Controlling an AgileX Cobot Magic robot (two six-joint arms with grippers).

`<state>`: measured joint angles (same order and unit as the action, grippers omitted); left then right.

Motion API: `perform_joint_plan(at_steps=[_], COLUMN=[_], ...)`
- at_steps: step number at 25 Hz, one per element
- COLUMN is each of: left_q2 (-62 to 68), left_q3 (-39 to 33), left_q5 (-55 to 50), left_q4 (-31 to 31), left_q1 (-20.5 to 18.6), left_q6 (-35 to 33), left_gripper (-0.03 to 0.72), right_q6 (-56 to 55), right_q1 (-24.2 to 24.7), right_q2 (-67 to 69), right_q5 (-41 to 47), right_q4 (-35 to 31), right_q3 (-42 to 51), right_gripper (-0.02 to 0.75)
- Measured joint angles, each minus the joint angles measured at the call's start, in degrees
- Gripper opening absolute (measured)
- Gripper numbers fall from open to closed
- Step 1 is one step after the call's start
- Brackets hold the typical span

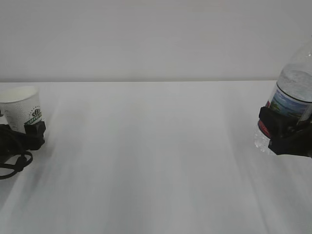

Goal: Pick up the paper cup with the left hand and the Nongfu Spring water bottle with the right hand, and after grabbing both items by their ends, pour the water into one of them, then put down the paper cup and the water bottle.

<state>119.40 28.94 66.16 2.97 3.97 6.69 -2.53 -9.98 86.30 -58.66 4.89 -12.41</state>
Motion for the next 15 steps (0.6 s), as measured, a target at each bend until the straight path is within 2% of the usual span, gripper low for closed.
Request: perform_joint_plan(at_steps=[7, 15], left_q2=[0.5, 0.5], left_q3=[0.1, 0.1], left_q5=[0.0, 0.0], left_q4=[0.0, -1.7], left_q1=[0.0, 0.0], left_q6=[-0.2, -0.5], left_gripper=[0.528, 0.514], right_q6=[0.0, -0.2], right_q1=[0.0, 0.0], right_q2=[0.5, 3.2], right_q5=[0.1, -0.5], right_q4=[0.1, 1.5], right_q3=[0.0, 0.0], right_gripper=[0.512, 0.512])
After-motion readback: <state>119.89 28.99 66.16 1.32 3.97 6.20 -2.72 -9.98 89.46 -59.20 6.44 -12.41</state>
